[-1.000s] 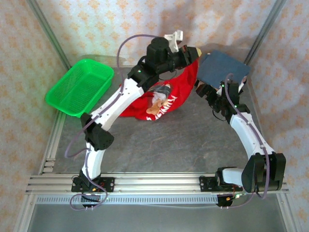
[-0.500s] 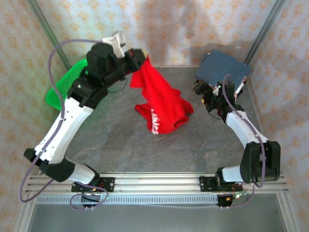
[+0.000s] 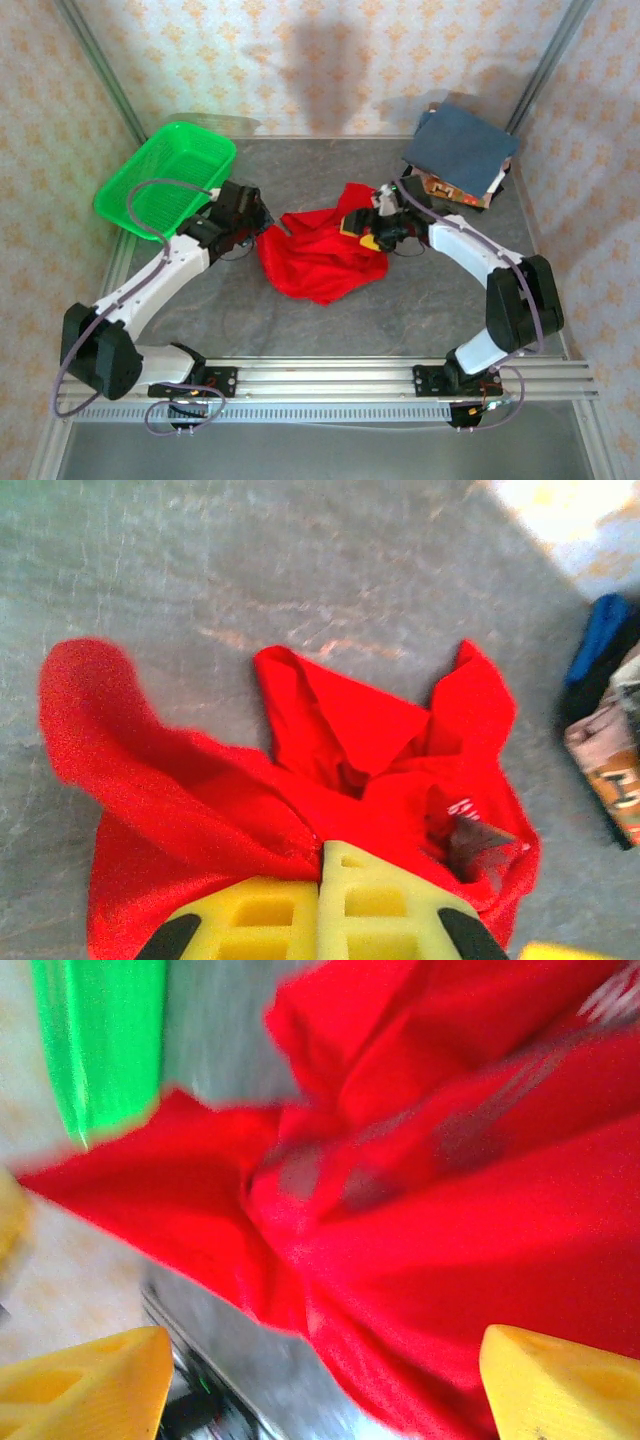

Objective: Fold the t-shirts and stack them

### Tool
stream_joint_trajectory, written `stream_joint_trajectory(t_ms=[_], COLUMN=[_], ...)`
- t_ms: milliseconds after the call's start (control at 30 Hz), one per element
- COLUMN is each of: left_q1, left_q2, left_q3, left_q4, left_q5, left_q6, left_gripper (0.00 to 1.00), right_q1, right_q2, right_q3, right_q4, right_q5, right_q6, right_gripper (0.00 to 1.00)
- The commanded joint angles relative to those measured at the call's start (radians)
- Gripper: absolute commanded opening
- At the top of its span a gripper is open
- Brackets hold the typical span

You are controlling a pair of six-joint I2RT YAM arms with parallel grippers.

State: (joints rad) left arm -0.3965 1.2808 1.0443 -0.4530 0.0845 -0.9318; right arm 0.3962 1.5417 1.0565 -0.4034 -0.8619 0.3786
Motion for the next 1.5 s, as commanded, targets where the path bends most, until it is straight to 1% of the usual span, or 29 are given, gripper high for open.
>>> stream_joint_trajectory(t_ms=[0,100,167,200,300,433,567,600,700,1000,1167,1333,1467], left_q1=[0.027,0.050,0.063,0.067,0.081,0.110,0.141,0.147,0.168,0.203,0.217,0.234,0.243], left_q2=[-0.047,-0.054,-0.044,-0.035,-0.003,0.041,0.084,0.093,0.117,0.176,0.195,0.206,0.210], left_q3=[-0.026,-0.046,-0.045,-0.039,-0.019,0.004,0.046,0.056,0.083,0.103,0.106,0.097,0.091], left_q4=[0.027,0.039,0.049,0.052,0.060,0.061,0.029,0.019,-0.005,-0.019,-0.026,-0.023,-0.023], left_q5=[-0.050,-0.032,-0.017,-0.011,0.009,0.026,0.035,0.036,0.036,0.068,0.077,0.084,0.088], left_q6=[-0.021,-0.021,-0.015,-0.009,0.008,-0.002,-0.010,-0.014,-0.022,-0.036,-0.030,-0.030,-0.024], left_gripper=[0.00,0.00,0.00,0.00,0.00,0.00,0.00,0.00,0.00,0.00,0.00,0.00,0.00], right_q1=[0.067,0.156,0.217,0.248,0.335,0.401,0.455,0.466,0.486,0.537,0.546,0.568,0.582], right_q2=[-0.015,-0.012,0.006,0.018,0.030,0.081,0.095,0.105,0.133,0.198,0.208,0.237,0.249], right_q3=[0.034,0.047,0.057,0.063,0.057,0.101,0.099,0.099,0.109,0.133,0.135,0.144,0.149], right_q4=[-0.284,-0.366,-0.394,-0.398,-0.372,-0.408,-0.354,-0.345,-0.335,-0.270,-0.242,-0.250,-0.247], right_q5=[0.060,0.131,0.182,0.189,0.238,0.314,0.377,0.408,0.450,0.536,0.546,0.549,0.560], right_q6=[-0.276,-0.378,-0.415,-0.432,-0.476,-0.535,-0.537,-0.534,-0.529,-0.477,-0.467,-0.473,-0.465], right_gripper=[0.80,0.79,0.77,0.75,0.74,0.67,0.65,0.64,0.58,0.55,0.52,0.50,0.50])
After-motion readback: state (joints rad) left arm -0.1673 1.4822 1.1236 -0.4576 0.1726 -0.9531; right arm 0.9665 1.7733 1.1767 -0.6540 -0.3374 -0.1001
